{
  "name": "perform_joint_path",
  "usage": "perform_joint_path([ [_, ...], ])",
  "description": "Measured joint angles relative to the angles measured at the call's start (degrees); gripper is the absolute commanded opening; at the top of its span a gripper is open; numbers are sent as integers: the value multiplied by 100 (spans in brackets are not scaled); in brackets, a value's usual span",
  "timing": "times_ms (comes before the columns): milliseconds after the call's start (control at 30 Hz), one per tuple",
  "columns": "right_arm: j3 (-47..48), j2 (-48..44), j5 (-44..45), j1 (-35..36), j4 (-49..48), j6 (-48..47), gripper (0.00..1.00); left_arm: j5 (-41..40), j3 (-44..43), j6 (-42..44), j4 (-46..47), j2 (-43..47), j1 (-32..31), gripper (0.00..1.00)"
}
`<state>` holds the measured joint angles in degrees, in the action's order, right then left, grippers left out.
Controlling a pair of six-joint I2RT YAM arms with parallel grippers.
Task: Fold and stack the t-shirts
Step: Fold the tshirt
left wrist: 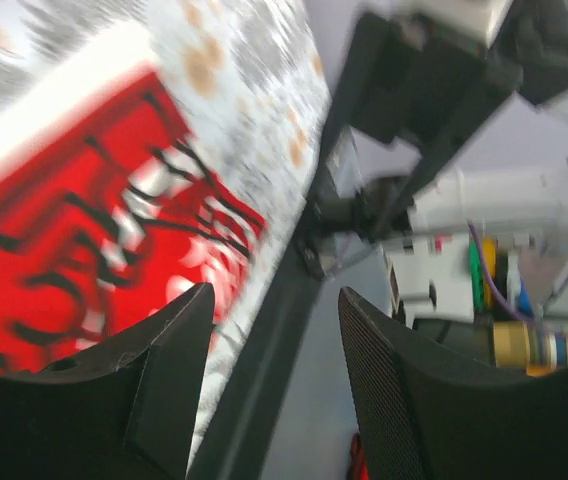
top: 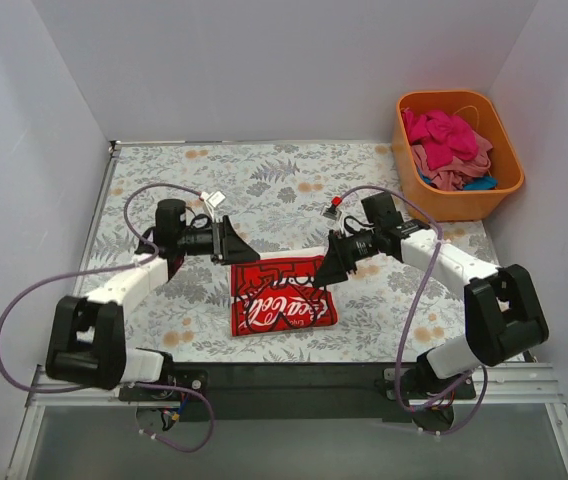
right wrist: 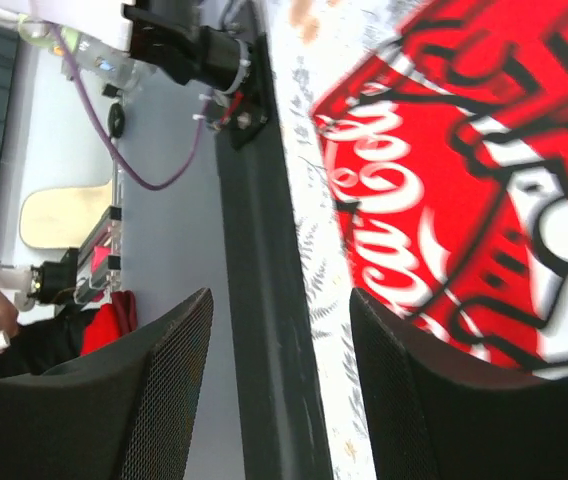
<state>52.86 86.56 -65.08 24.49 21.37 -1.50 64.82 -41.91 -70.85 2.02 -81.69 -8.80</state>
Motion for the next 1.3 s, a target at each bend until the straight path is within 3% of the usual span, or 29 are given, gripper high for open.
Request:
perform_joint_path([
  [100,-282,-240,-87,424,-750,595,61,-66,737,-614,376,1036,-710,49],
  [200,-664,177,-96,863,-1305,1069,61,-98,1580,-1338,660,1351,-1235,48],
  [367,-1137,1180,-50,997,-1812,1464,60,-605,2594,-2175,940,706,-1228,46],
  [533,-1261,1934,-330,643,-2103,1598,59,-1025,2616,-2271,1012,-155,-1097,45],
  [700,-1329,2087,-654,197,-2074,1606,60,-907,2140,-2111,1126,-861,-754,45],
  [833,-1237,1687,-271,76,-1235,1064,61,-695,1982,-1961,844,-730,-671,50],
  [967,-881,518,483,50,-256,616,69,-511,1556,-1567,96,509,-686,52],
  [1100,103,-605,1727,122,146,280,77,-780,223,-857,-782,1698,-573,55],
  [1133,343,-743,2055,157,146,210,79,-920,-57,-684,-964,1832,-538,56],
  [1167,551,-813,2398,203,146,142,89,-1088,-385,-507,-1193,1941,-487,56],
  [1300,1010,-597,3515,511,205,-42,98,-1917,-1373,238,-2168,1945,-240,59],
])
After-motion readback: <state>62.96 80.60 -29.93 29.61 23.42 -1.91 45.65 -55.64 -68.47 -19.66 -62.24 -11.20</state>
